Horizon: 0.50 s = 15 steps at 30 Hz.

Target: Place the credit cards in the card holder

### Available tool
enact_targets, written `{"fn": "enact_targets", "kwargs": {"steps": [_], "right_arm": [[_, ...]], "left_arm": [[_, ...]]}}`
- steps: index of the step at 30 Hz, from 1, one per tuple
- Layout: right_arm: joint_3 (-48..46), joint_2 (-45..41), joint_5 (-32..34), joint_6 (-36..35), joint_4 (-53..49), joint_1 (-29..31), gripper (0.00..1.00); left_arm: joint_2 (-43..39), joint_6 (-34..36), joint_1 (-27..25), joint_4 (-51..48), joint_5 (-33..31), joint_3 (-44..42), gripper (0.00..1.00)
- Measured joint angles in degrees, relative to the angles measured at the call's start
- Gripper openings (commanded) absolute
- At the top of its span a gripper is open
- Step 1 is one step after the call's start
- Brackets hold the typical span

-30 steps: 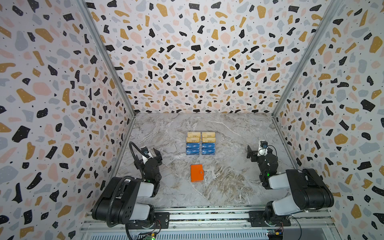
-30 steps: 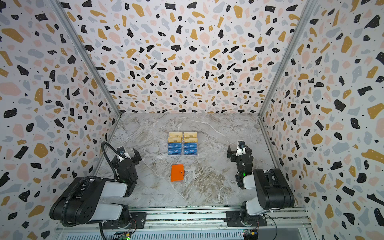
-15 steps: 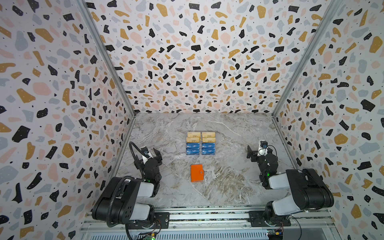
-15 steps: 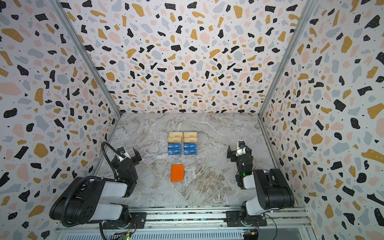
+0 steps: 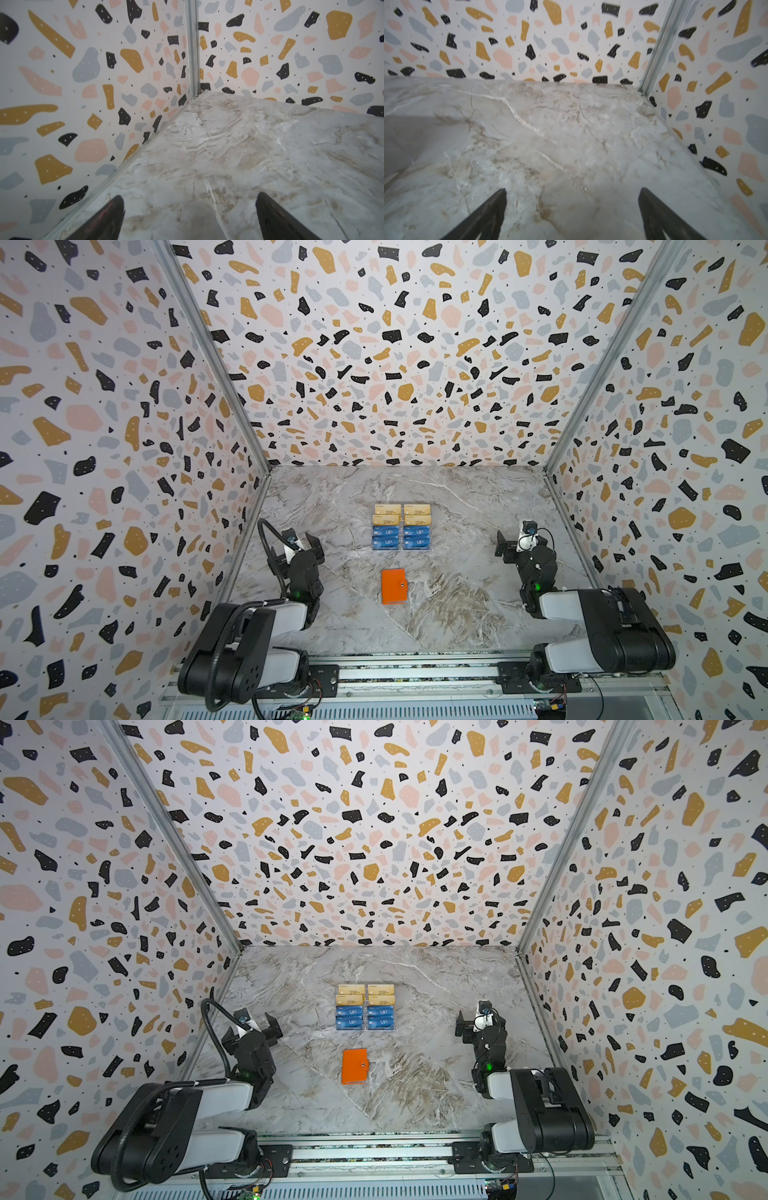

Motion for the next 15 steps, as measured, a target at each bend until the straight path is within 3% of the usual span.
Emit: {"fn": "enact_targets", "kwargs": {"steps": [4,8,11,15], "right_arm": [[7.43,-9.22,-0.94,2.51,-12.52,-0.02,0.81],[17.05,-14.88,-5.22,7.80,-26.49,0.17,0.68],[22.80,-16.33,-9.07,11.08,-37.38,2.84,0.62],[26.34,-15.74,-12.07,14.67,-50.93,13.84,0.62]], "left_arm": [[-4.17,-3.06,-0.04,-17.27,-1.84,13.81,0.99],[-5.44,-9.35,-0.70,-36.94,0.33,25.33,0.81],[-5.79,-14.08,-2.03,-50.62,6.01,30.32,0.74],[-6.43,-18.12,-5.51,-64.81,16.26,33.03,0.74]]}}
